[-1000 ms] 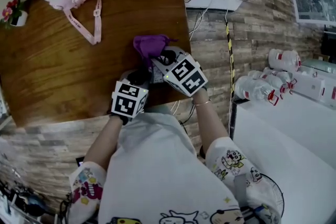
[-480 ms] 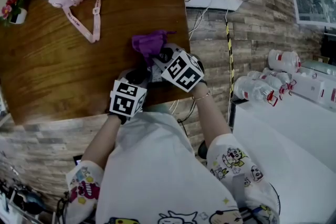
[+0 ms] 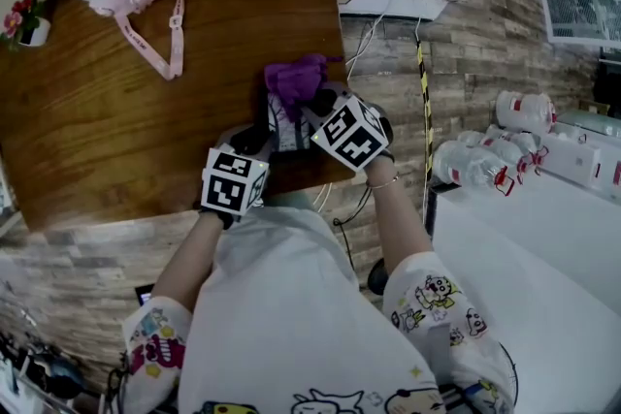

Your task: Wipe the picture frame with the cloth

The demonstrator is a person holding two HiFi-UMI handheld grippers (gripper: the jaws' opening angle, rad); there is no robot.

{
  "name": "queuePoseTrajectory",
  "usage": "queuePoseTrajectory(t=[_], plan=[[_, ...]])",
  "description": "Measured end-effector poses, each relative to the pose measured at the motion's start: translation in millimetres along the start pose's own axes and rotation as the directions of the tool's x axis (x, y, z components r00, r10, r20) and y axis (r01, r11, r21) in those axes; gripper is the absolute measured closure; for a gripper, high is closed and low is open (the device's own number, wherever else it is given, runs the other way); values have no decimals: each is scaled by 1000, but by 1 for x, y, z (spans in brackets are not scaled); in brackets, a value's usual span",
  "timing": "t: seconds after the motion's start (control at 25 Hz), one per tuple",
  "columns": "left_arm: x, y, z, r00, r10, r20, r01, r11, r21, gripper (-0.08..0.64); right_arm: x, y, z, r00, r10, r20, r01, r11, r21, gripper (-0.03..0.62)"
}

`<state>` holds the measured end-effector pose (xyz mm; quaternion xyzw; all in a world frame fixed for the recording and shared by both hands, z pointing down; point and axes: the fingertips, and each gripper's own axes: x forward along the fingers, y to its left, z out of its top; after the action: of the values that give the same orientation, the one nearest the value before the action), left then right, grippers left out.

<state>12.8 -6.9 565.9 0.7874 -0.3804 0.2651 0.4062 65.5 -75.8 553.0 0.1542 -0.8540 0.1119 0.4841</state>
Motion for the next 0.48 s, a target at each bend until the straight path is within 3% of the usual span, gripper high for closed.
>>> queuePoseTrajectory(t=[0.48], plan=[[0, 1, -1, 1000, 5, 1, -5, 1000, -2, 453, -24, -14, -22, 997, -78, 5, 76, 987, 143, 548]])
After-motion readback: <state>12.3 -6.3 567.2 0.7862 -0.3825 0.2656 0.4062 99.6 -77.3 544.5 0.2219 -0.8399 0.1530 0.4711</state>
